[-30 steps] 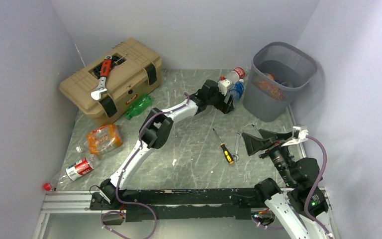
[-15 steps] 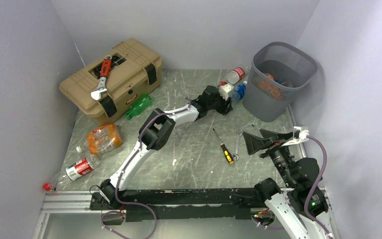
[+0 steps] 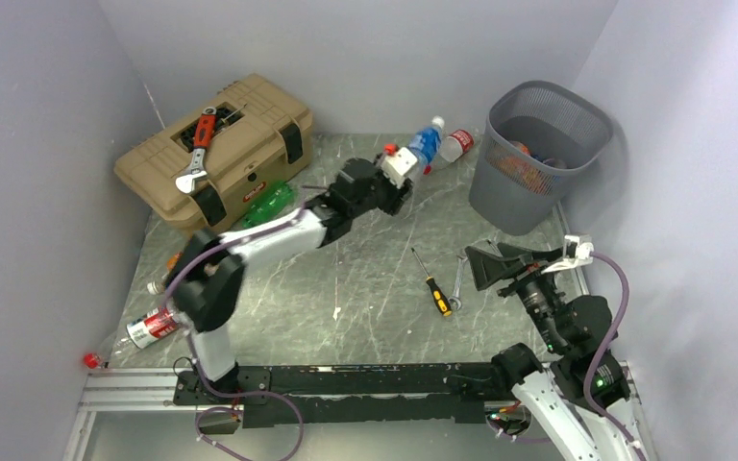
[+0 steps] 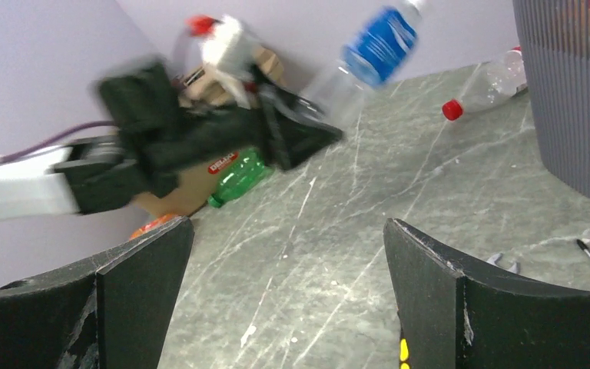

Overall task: Put the plastic bottles in the bin
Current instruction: Pick up the plastic bottle at the center of the board.

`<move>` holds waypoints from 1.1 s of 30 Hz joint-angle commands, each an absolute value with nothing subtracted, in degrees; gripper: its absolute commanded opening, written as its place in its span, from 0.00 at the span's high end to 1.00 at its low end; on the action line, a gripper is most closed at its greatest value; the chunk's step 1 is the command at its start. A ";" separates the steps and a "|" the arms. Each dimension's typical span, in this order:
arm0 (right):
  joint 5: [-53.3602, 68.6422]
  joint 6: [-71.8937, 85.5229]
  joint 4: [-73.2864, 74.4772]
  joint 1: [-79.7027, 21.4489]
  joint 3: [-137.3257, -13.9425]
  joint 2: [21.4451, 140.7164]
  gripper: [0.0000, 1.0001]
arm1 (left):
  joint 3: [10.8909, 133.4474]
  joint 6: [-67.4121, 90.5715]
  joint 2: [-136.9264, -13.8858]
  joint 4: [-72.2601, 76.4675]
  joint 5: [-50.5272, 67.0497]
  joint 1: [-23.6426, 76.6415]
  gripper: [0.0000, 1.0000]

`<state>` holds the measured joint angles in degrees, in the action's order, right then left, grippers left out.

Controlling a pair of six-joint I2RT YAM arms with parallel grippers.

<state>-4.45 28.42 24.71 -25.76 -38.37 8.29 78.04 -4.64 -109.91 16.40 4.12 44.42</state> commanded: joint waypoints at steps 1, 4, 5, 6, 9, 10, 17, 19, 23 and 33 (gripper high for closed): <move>-4.30 31.73 16.00 -25.99 -39.01 13.51 0.00 | 74.52 -12.85 -90.80 9.12 -0.72 44.50 0.91; -1.19 33.04 13.64 -25.97 -43.13 19.88 0.00 | 72.17 -13.84 -79.67 0.54 -1.31 43.38 1.00; -0.40 33.68 13.10 -25.94 -44.41 21.71 0.00 | 70.89 -13.80 -76.32 -1.98 -0.69 42.99 1.00; 1.04 34.24 12.58 -25.93 -45.75 23.72 0.00 | 69.48 -13.87 -73.10 -3.52 0.27 42.59 1.00; 3.85 35.83 11.84 -25.98 -48.66 28.95 0.00 | 63.72 -12.98 -64.32 -4.96 1.76 41.78 1.00; 3.84 36.13 12.71 -25.93 -49.72 30.62 0.00 | 62.01 -12.64 -61.80 -5.39 1.98 41.64 1.00; 7.34 36.41 5.80 -25.93 -46.64 32.37 0.00 | 48.49 -11.92 -47.60 0.08 9.24 41.22 1.00; 10.99 39.19 -3.15 -25.97 -41.96 30.29 0.00 | 43.78 -10.86 -44.84 4.61 12.67 41.23 1.00; 15.28 40.29 -6.11 -25.94 -40.79 30.49 0.00 | 40.29 -8.52 -41.00 7.44 18.66 41.22 1.00; 21.45 47.30 -26.03 -26.02 -31.32 27.26 0.01 | 33.16 -12.26 -37.99 15.83 29.18 42.40 1.00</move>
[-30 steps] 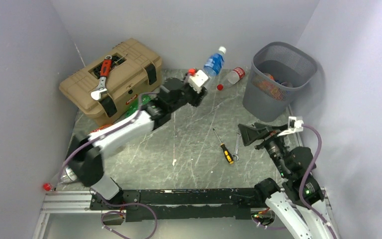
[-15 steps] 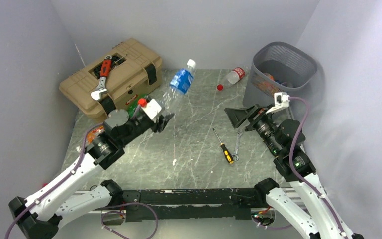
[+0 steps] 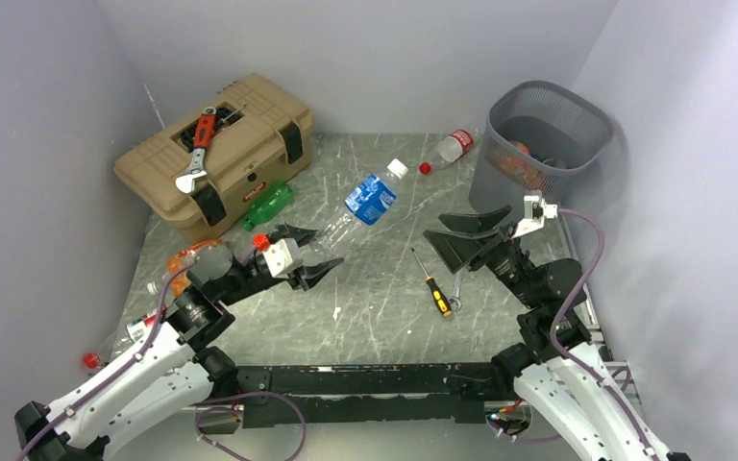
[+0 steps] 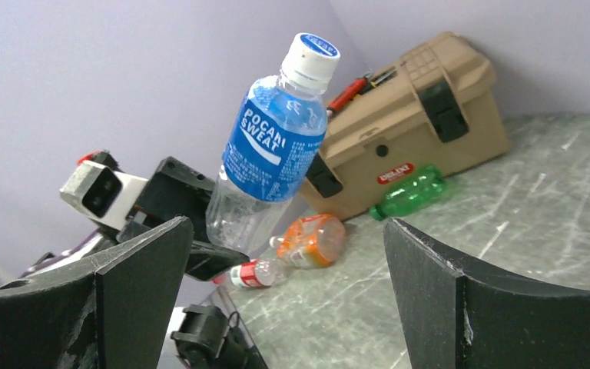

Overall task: Put the plastic bottles in the bin
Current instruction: Pick up the plastic bottle at the center of the board.

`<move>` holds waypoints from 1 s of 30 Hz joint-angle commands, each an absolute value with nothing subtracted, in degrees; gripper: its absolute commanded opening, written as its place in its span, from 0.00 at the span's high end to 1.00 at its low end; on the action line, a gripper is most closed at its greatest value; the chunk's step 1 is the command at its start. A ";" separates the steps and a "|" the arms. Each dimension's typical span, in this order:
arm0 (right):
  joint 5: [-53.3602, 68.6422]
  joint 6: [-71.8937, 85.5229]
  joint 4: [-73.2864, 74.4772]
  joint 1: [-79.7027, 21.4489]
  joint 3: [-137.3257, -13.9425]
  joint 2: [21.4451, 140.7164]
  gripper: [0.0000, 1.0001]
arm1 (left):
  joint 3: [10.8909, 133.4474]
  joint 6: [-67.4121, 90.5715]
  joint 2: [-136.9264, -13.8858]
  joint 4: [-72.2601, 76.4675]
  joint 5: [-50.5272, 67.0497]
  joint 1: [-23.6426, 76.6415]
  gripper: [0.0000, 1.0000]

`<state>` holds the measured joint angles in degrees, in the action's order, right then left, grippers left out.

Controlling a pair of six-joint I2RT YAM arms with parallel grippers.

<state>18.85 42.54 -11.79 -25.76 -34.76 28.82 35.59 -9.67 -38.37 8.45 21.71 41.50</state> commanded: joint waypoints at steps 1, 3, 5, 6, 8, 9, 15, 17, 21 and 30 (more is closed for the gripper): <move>21.14 47.85 -27.34 -26.02 -30.51 27.09 0.01 | 32.30 -13.09 -37.78 16.65 29.93 42.73 1.00; 20.97 48.11 -28.25 -26.02 -30.11 27.44 0.01 | 31.32 -14.73 -37.27 17.25 30.70 43.43 1.00; 20.72 47.59 -28.07 -26.01 -30.32 28.34 0.03 | 30.93 -16.04 -36.91 17.06 31.32 44.04 1.00; 20.35 47.74 -29.55 -26.02 -30.01 28.38 0.03 | 30.69 -16.56 -36.78 17.12 31.61 44.26 1.00; 19.57 48.13 -32.46 -26.02 -29.70 28.64 0.03 | 30.23 -17.31 -36.57 17.51 32.17 44.46 1.00; 19.50 48.23 -33.48 -26.02 -29.94 29.09 0.03 | 30.04 -17.39 -36.48 17.78 32.43 44.61 1.00; 22.18 51.46 -35.42 -26.10 -34.15 36.60 0.10 | 29.84 -18.20 -36.01 17.76 32.86 45.15 1.00; 22.74 53.53 -37.84 -26.19 -33.92 38.35 0.15 | 29.80 -18.51 -35.72 17.63 32.52 45.25 1.00; 22.91 56.68 -41.86 -26.27 -33.75 40.54 0.19 | 29.84 -19.15 -35.43 16.98 31.95 45.50 1.00; 25.71 64.42 -50.25 -26.92 -33.25 47.83 0.31 | 30.49 -19.48 -36.13 15.63 31.79 45.70 1.00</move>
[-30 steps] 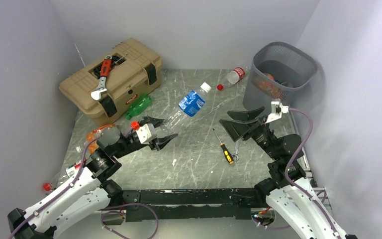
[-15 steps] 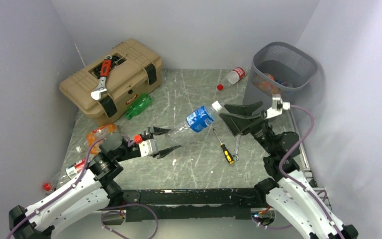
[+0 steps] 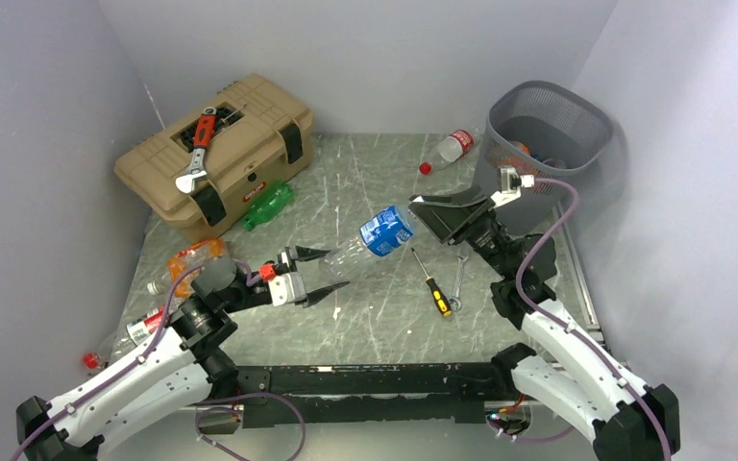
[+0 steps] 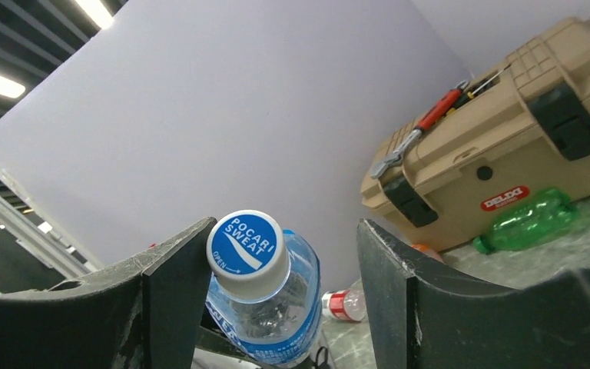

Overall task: Put the plastic bottles in the bin
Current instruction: Pick up the plastic bottle at the center of the board, then place the plastic bottle in the trash bin.

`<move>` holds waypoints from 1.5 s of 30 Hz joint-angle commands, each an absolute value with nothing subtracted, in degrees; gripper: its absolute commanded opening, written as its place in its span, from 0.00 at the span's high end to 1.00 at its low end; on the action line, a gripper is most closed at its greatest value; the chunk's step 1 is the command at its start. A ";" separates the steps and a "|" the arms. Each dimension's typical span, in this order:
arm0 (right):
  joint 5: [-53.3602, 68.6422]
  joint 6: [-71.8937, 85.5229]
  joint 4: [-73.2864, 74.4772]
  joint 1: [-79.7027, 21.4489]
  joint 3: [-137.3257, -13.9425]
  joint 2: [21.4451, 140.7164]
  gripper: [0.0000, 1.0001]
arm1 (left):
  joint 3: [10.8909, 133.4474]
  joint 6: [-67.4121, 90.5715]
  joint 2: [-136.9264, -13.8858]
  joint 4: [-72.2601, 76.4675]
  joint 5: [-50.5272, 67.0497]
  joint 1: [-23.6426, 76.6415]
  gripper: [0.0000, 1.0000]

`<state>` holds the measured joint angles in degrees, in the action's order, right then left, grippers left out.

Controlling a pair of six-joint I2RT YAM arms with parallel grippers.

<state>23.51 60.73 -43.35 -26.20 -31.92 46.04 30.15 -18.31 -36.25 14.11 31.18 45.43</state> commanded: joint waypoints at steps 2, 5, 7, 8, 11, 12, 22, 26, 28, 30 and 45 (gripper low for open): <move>25.72 64.50 -50.04 -27.45 -33.35 48.34 0.40 | 30.58 -19.59 -35.89 15.39 31.36 45.75 1.00; 25.60 64.37 -49.70 -27.92 -33.35 48.37 0.58 | 30.50 -19.69 -35.77 15.47 30.87 45.79 1.00; 26.50 63.85 -48.74 -28.23 -34.14 48.54 0.68 | 30.57 -19.69 -35.89 15.47 30.52 45.79 1.00; 27.12 63.51 -47.89 -28.40 -34.63 48.78 0.79 | 30.58 -19.57 -35.97 15.49 29.94 45.79 1.00; 27.52 62.13 -45.07 -28.82 -35.66 48.19 1.00 | 31.12 -19.16 -36.12 14.98 28.10 45.87 0.66; 27.25 61.05 -43.13 -28.83 -36.15 47.59 1.00 | 31.40 -18.97 -36.18 14.63 27.32 45.88 0.49; 1.59 25.71 5.55 -28.83 -67.44 42.50 1.00 | 32.63 -17.07 -34.01 13.04 20.70 46.03 0.01; -19.55 15.84 10.94 -28.87 -77.65 46.84 1.00 | 34.79 -16.37 -34.40 9.97 18.53 46.05 0.01; -28.55 10.70 7.63 -28.83 -80.26 49.51 1.00 | 35.06 -16.34 -34.60 9.68 16.62 46.05 0.01; -36.66 5.12 1.82 -28.83 -81.73 52.02 1.00 | 34.94 -16.64 -34.71 9.71 14.60 46.05 0.01; -47.81 1.26 -8.95 -6.63 -97.84 83.67 1.00 | 33.77 -18.56 -33.59 10.16 9.64 46.32 0.01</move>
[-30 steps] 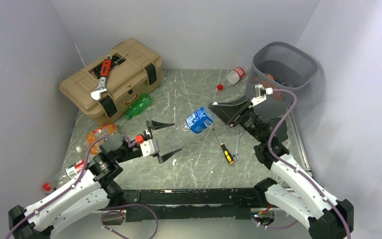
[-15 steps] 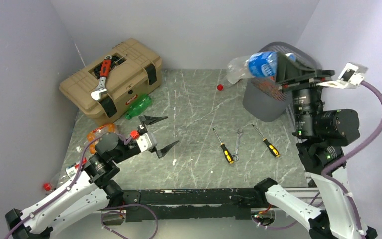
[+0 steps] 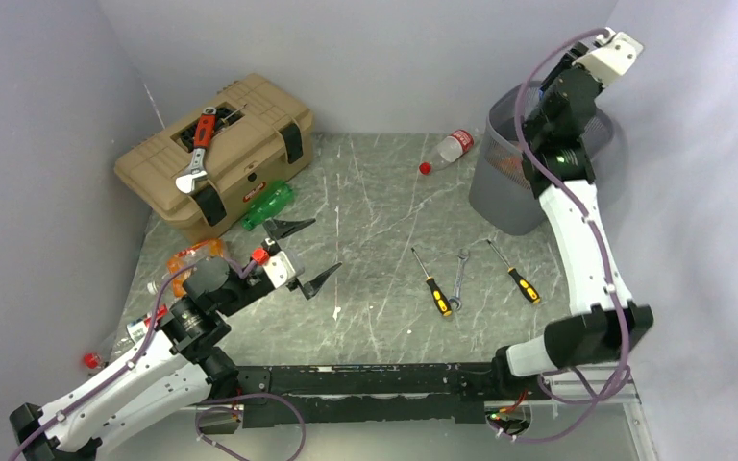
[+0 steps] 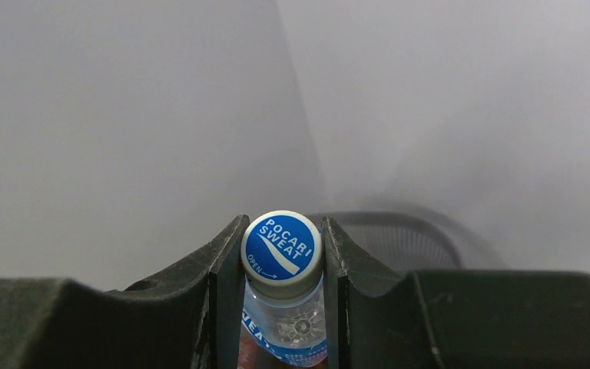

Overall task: Put the plastic bottles in the bin
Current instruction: Place the plastic bottle in the trash bin.

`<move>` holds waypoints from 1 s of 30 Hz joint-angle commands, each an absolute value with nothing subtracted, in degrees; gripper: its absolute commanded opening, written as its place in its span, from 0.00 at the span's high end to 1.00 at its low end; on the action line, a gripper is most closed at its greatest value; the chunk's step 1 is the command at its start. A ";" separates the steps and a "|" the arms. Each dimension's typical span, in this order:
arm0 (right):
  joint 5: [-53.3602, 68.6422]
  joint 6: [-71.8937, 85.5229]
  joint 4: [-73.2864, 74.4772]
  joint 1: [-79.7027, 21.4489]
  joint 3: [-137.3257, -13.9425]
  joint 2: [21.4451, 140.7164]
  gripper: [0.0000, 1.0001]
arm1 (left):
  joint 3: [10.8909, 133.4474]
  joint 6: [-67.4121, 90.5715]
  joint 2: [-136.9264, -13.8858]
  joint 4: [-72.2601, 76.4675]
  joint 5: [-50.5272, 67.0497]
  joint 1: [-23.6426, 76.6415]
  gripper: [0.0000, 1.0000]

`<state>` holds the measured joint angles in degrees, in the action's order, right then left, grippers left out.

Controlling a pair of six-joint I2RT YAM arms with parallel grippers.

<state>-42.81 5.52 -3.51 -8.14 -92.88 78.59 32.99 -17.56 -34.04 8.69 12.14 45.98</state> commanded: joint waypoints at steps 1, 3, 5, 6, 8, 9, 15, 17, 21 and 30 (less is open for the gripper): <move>-49.44 -2.52 -10.81 -6.41 -98.84 86.40 1.00 | 33.69 -18.28 -33.74 10.38 9.35 46.38 0.01; -52.00 -7.62 -14.64 -5.69 -100.64 90.94 1.00 | 33.50 -18.23 -34.01 10.71 9.48 46.41 0.01; -51.87 -10.68 -19.58 -4.76 -99.79 93.03 1.00 | 33.47 -18.27 -34.57 10.61 10.10 46.49 0.01; -51.66 -11.40 -21.55 -4.24 -99.07 93.94 1.00 | 33.58 -18.40 -34.89 10.42 10.25 46.49 0.00; -51.11 -11.54 -23.33 -3.29 -98.58 95.81 1.00 | 33.74 -18.52 -35.34 10.16 10.10 46.49 0.01; -50.53 -10.46 -22.99 -2.67 -98.56 96.90 1.00 | 33.75 -18.61 -35.37 10.11 10.03 46.49 0.01; -45.27 -3.05 -11.67 -1.32 -99.75 102.00 0.96 | 33.60 -19.22 -35.01 10.05 9.50 46.54 0.01; -43.48 -1.53 -7.63 -1.32 -100.73 103.01 0.59 | 33.57 -19.33 -35.20 10.02 9.31 46.53 0.01; -41.24 2.21 -3.25 -1.36 -102.81 102.49 0.22 | 33.70 -19.18 -35.91 10.04 9.42 46.58 0.01; -35.44 9.66 3.41 -3.45 -108.07 94.00 0.01 | 34.07 -19.09 -36.10 9.67 9.51 46.58 0.01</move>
